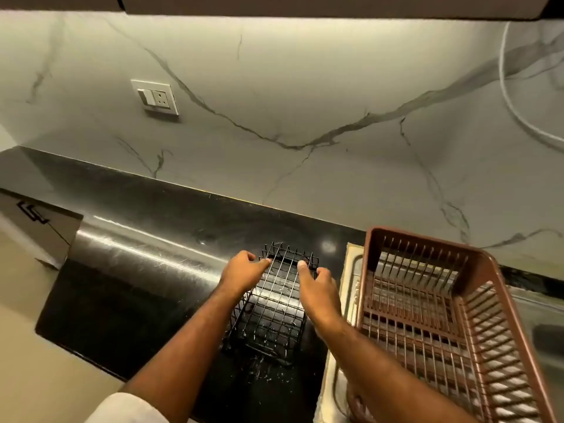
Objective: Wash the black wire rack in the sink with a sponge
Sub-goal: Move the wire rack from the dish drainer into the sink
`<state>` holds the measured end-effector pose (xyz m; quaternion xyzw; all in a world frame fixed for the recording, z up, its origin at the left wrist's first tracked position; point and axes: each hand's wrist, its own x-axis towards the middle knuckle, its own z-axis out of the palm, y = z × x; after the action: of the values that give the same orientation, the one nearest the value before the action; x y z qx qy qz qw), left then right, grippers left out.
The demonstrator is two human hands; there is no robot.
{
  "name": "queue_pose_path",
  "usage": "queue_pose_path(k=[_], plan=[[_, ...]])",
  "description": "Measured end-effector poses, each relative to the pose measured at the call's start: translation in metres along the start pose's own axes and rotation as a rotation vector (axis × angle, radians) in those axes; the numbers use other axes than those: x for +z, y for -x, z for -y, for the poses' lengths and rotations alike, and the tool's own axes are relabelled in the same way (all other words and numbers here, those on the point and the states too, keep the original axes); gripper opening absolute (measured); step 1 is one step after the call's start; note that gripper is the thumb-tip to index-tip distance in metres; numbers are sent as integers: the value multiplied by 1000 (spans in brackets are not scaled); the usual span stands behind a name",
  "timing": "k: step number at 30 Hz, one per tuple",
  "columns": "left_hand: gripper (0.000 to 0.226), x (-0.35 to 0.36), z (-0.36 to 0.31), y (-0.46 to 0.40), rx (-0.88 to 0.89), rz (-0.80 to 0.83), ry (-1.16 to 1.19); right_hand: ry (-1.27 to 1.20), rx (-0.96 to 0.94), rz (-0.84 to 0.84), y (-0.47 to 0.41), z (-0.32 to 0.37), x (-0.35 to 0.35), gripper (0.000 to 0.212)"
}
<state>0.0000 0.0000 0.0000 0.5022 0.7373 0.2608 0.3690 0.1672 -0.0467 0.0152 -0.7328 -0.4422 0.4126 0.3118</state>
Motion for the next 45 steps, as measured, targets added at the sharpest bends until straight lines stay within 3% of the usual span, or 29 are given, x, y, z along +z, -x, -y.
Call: queue_pose_path(k=[4,13,18,25,30,35,45], plan=[[73,1,14,-10,-98,97,-12,-4,152,54,-10,-9,17,76],[31,8,37,-23,-89,269,126,20,198,80,-29,-35,40,88],[27,11,36,-21,-17,214,87,11,154,23,-29,-36,38,40],[26,-4,19,-9,82,117,-35,-109,59,45,-18,-24,17,24],[26,-18,-14,15,150,100,3,-172,-17,30,0,-1,-21,33],[30,-15,-61,52,222,99,113,-173,-133,58,15,15,-84,28],[39,63,-157,122,261,253,251,-173,-209,-8,30,-22,-234,23]])
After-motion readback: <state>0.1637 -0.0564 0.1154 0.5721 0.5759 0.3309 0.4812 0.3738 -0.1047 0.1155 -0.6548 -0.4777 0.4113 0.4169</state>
